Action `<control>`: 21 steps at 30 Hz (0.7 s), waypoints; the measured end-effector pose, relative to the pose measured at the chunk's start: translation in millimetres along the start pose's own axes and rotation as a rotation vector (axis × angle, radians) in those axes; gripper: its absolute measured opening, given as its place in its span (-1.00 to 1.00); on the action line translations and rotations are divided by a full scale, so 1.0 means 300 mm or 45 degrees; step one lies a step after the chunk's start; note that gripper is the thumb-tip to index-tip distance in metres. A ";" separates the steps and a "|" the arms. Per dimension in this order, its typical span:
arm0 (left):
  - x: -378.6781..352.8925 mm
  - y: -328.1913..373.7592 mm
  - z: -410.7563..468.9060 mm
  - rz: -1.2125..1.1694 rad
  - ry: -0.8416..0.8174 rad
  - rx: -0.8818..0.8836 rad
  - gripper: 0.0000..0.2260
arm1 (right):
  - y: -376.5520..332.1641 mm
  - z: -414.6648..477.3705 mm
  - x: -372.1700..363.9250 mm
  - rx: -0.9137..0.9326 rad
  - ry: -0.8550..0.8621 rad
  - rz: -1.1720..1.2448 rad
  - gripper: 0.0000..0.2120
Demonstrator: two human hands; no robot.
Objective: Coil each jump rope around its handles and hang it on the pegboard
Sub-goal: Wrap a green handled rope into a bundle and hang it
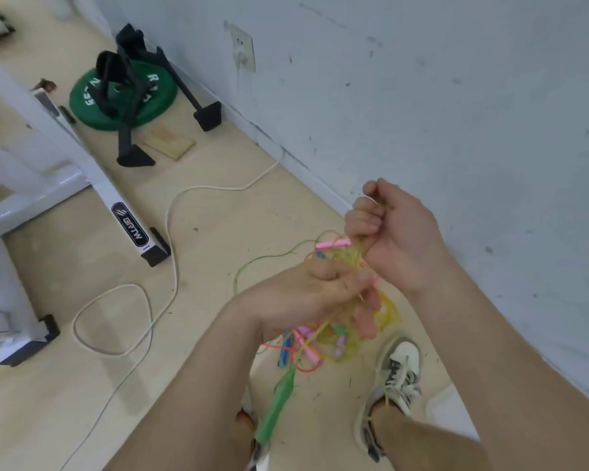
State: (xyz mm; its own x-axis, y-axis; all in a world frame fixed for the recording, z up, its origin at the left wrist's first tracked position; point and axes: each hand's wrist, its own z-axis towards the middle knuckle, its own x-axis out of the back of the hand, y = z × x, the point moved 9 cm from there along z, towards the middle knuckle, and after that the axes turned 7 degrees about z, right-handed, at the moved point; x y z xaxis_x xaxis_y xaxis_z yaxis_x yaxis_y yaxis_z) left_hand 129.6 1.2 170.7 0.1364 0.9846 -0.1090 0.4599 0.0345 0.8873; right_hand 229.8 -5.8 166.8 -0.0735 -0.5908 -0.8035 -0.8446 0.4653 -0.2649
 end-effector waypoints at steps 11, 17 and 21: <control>0.333 0.054 -0.077 -1.319 0.786 -0.510 -0.73 | 0.362 -0.151 0.060 -0.703 -0.702 -1.436 -0.62; 0.468 0.003 -0.177 -1.487 1.028 -0.621 -0.75 | 0.315 -0.130 0.064 -0.661 -0.534 -1.417 -0.80; 0.385 0.007 -0.131 -0.800 0.858 -0.300 -0.65 | 0.275 -0.100 0.016 -0.478 -0.390 -1.108 -0.80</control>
State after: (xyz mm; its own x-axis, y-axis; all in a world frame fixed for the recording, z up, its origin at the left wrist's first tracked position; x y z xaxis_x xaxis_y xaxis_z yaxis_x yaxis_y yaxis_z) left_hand 112.0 121.7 177.6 -0.6441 0.6634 -0.3808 0.0783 0.5524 0.8299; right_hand 143.8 9.9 157.1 0.7467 -0.4069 -0.5262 -0.6560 -0.3195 -0.6838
